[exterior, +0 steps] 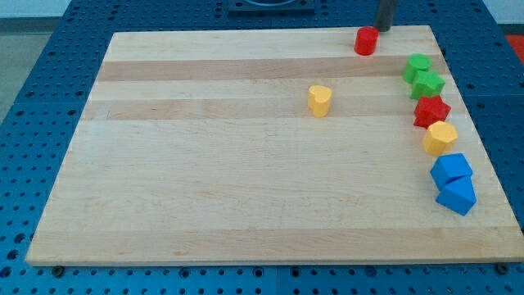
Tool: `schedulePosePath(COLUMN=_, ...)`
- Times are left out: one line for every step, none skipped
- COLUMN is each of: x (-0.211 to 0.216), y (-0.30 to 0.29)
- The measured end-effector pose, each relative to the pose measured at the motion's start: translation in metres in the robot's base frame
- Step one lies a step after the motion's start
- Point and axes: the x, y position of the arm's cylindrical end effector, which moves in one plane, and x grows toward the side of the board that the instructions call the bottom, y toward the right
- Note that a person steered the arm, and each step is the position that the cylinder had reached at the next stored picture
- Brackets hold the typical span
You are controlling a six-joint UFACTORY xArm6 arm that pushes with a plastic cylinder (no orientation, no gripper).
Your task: Place the red circle diagonal to the yellow heart
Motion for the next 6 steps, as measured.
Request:
schedulePosePath(x=0.026, y=-0.002)
schedulePosePath(x=0.062, y=-0.019)
schedulePosePath(x=0.066, y=-0.042)
schedulePosePath(x=0.050, y=-0.033)
schedulePosePath(x=0.030, y=-0.013)
schedulePosePath(x=0.006, y=-0.039)
